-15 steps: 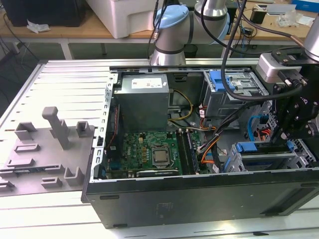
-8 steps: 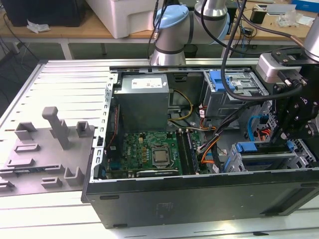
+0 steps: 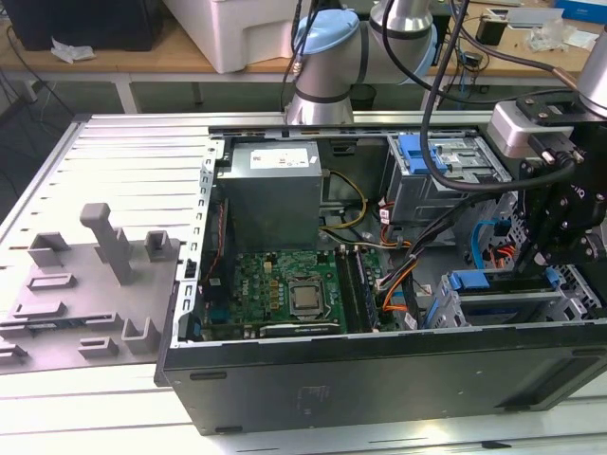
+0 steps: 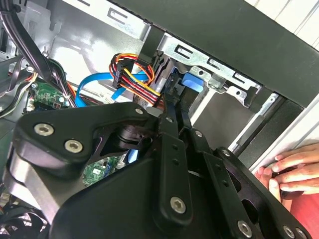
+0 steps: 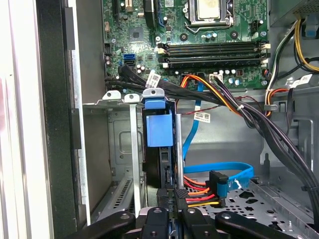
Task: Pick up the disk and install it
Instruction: 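Insert the first disk wire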
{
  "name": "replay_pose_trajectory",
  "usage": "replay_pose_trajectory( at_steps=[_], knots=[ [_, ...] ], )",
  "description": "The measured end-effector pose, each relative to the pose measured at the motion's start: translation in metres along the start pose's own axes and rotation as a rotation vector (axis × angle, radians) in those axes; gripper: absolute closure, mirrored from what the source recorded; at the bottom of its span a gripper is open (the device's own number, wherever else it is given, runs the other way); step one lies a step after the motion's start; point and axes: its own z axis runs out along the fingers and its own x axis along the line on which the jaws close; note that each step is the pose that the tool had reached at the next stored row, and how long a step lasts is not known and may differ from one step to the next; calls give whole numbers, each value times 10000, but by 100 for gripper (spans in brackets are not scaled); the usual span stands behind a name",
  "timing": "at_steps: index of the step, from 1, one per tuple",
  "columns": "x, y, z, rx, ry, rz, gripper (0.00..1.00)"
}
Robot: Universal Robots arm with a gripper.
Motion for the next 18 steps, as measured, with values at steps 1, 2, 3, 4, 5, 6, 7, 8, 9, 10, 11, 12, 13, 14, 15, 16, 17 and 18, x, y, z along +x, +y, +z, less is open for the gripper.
replay_pose_trajectory(
  at_steps=[1, 2, 3, 4, 5, 6, 7, 8, 9, 10, 11, 12, 13, 14, 15, 16, 17, 18],
  knots=[
    [0, 0, -2, 0, 4, 0, 84],
    [0, 0, -4, 0, 9, -1, 84],
    [1, 0, -8, 1, 17, -1, 84],
    [1, 0, -14, 1, 26, -1, 84],
    [1, 0, -16, 1, 29, -1, 84],
    [1, -1, -20, 1, 37, -2, 84],
    [1, -1, -24, 2, 42, -1, 84],
    [1, -1, -25, 2, 44, -1, 84],
    [1, -1, -26, 2, 47, -2, 84],
    [0, -1, -28, 2, 52, -2, 84],
    [0, -1, -30, 3, 60, -3, 84],
    [-2, -1, -32, 3, 69, -3, 84],
    [-3, -1, -32, 3, 75, -3, 84],
    [-4, -1, -31, 3, 79, -3, 84],
    [-6, -1, -32, 3, 85, -3, 84],
    [-7, -1, -33, 4, 90, -3, 84],
    [-7, -1, -33, 4, 93, -3, 84],
    [-8, -1, -32, 4, 101, -4, 84]
  ],
)
